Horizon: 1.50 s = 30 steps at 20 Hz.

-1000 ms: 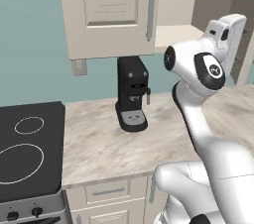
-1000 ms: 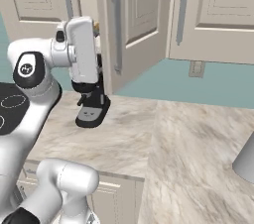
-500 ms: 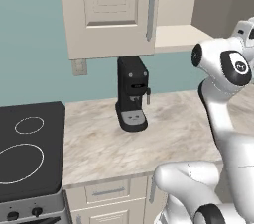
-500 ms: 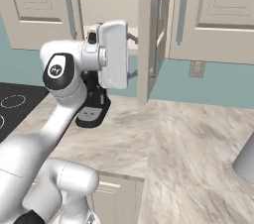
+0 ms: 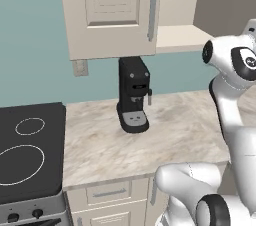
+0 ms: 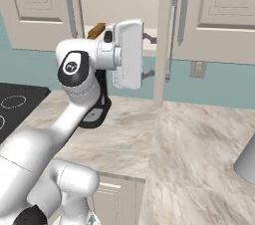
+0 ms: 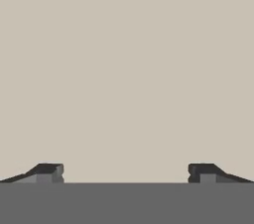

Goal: Open the cabinet, retrieve the rolling pin, and place it next to the meat on the cutting board to prepare for tenderizing.

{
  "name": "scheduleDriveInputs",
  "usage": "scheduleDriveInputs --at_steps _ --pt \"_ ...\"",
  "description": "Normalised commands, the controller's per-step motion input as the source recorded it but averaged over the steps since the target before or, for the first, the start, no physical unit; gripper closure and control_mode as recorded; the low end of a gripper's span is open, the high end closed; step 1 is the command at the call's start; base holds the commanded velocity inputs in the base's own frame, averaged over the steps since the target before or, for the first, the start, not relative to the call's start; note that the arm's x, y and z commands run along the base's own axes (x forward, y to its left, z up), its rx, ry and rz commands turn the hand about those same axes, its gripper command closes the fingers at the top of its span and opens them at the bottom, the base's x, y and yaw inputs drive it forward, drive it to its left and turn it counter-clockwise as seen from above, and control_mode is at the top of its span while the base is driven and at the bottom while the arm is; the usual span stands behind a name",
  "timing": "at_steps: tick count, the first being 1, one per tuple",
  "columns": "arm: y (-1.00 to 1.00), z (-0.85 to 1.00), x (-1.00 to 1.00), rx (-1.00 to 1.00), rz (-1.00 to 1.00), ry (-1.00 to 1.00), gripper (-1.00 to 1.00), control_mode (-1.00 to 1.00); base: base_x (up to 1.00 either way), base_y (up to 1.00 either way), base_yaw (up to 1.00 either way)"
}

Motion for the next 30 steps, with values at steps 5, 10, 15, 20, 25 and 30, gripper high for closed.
scheduleDriveInputs --at_steps 5,10,15,20,25,30 --pt "0.39 0.0 -0.8 0.0 0.06 -0.2 -1.0 -1.0 0.0 0.0 0.0" --pt "0.79 0.0 -0.65 0.06 0.11 -0.25 -1.0 -1.0 0.0 0.0 0.0" --pt "0.94 0.0 -0.4 0.11 0.16 -0.29 -1.0 -1.0 0.0 0.0 0.0" --pt "0.93 0.0 -0.17 0.15 0.22 -0.27 -1.0 -1.0 0.0 0.0 0.0" --pt "0.81 0.0 -0.03 0.18 0.24 -0.25 -1.0 -1.0 0.0 0.0 0.0" --pt "0.57 0.07 0.01 0.24 0.24 -0.25 -1.0 -1.0 0.0 0.0 0.0"
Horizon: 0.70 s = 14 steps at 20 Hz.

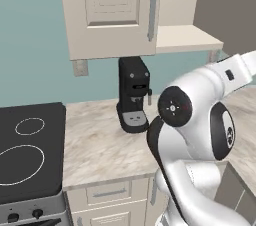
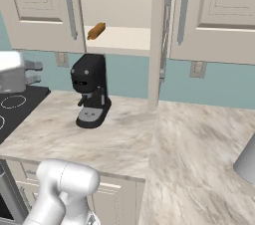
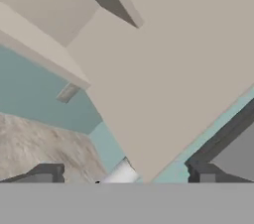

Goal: Open the cabinet, retrieve the rolling pin, and place it next to the meat on the cutting board to prepare for tenderizing.

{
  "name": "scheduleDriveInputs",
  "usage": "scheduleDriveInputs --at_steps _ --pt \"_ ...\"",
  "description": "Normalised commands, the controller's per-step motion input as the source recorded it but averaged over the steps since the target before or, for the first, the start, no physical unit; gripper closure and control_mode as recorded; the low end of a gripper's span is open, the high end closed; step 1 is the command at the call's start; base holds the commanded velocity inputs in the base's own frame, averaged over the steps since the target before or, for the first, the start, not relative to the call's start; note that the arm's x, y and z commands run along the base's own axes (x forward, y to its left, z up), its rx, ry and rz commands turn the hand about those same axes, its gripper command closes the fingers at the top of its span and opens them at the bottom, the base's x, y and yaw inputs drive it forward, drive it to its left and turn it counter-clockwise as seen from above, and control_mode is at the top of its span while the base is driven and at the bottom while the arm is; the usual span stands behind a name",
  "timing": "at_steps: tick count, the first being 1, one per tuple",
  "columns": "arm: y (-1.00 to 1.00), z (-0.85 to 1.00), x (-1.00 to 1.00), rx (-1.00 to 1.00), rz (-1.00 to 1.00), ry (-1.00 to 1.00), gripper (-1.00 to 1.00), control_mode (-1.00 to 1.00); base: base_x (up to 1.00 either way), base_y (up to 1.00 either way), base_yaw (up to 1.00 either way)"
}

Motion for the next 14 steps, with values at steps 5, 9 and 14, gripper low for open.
scheduleDriveInputs --at_steps 5,9,14 --pt "0.11 0.28 0.2 0.26 0.25 -0.3 -1.0 -1.0 0.0 0.0 0.0" --pt "0.0 0.3 0.32 0.2 0.29 -0.34 -1.0 -1.0 0.0 0.0 0.0" --pt "0.16 0.15 0.32 0.18 0.32 -0.3 -1.0 -1.0 0.0 0.0 0.0"
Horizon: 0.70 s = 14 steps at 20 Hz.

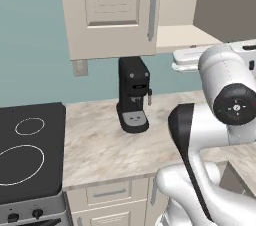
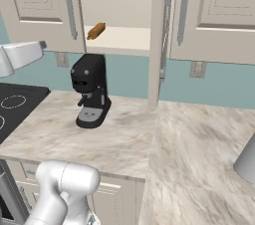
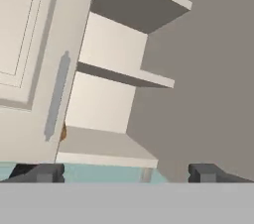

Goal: Open the cabinet, retrieve the rolling pin, and place it next to the meat on the cutting board to prepare for tenderizing.

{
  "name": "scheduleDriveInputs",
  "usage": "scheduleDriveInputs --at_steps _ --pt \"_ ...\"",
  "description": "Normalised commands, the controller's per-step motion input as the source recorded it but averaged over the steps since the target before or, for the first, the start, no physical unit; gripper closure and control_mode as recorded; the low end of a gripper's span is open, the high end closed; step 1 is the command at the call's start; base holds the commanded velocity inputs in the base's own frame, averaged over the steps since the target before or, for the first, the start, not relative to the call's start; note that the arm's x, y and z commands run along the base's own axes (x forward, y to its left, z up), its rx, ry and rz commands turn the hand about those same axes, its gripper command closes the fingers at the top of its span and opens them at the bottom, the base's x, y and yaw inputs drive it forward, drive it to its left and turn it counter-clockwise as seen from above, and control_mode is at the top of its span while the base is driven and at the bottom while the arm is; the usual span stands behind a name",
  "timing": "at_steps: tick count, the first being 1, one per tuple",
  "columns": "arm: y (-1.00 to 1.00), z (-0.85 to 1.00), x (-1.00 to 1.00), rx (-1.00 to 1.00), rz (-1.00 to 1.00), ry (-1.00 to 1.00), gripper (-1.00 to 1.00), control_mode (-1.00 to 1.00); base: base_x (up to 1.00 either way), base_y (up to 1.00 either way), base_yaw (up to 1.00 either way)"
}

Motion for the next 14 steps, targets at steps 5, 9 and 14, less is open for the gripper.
scheduleDriveInputs --at_steps 5,9,14 --pt "0.37 0.02 0.31 0.19 0.23 -0.24 -1.0 -1.0 0.0 0.0 0.0" --pt "0.38 0.0 0.41 0.22 0.16 -0.13 -1.0 -1.0 0.0 0.0 0.0" --pt "0.15 0.0 0.56 0.07 0.08 -0.03 -1.0 -1.0 0.0 0.0 0.0"
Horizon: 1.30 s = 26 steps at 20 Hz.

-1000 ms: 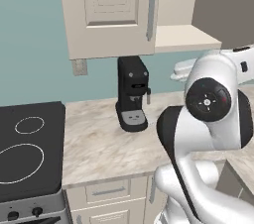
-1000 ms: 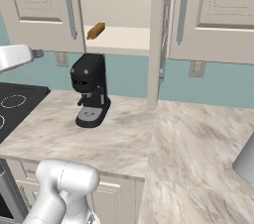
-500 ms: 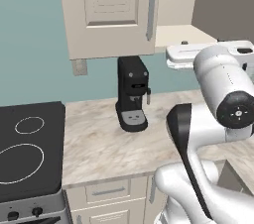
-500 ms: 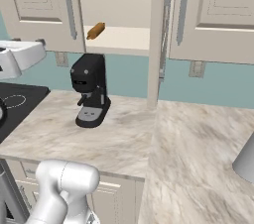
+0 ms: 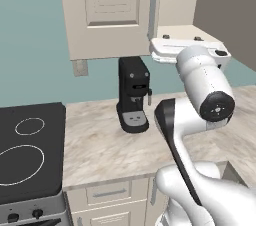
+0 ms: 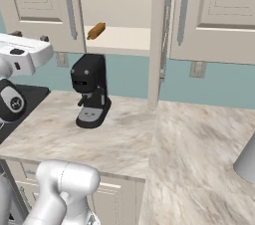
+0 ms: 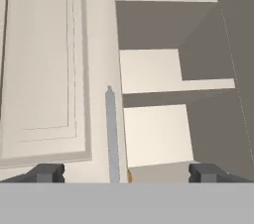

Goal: Open the cabinet, retrieve the rolling pin, and place it next to the meat on the cutting board to prepare for tenderizing.

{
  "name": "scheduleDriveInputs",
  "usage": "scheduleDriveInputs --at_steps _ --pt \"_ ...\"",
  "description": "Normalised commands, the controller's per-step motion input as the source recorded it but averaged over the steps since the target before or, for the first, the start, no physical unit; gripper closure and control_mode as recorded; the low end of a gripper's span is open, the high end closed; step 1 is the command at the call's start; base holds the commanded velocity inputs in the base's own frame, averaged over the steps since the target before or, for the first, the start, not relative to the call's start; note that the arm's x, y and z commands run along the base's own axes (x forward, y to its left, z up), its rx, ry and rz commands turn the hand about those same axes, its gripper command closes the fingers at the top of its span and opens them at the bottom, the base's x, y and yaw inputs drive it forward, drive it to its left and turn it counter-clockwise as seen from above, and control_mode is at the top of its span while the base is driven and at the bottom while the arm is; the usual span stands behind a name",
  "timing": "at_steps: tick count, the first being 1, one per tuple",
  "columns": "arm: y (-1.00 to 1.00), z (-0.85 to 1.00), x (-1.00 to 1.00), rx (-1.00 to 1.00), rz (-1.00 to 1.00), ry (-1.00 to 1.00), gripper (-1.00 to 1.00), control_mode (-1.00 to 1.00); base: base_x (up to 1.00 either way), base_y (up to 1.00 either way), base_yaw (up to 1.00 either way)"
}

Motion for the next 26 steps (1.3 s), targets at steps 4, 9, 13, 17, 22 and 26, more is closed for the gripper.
scheduleDriveInputs --at_steps 4,9,13,17,22,26 --pt "0.05 0.0 0.48 0.0 0.01 0.0 -1.0 -1.0 0.0 0.0 0.0" --pt "0.0 0.0 0.39 0.0 0.0 0.05 -1.0 -1.0 0.0 0.0 0.0" --pt "0.0 0.0 0.38 0.0 0.0 0.09 -1.0 -1.0 0.0 0.0 0.0" --pt "0.0 0.0 0.47 0.0 0.02 0.07 -1.0 -1.0 0.0 0.0 0.0" --pt "0.0 0.0 0.52 0.0 0.08 0.02 -1.0 -1.0 0.0 0.0 0.0" --pt "0.0 0.0 0.46 0.0 0.07 0.0 -1.0 -1.0 0.0 0.0 0.0"
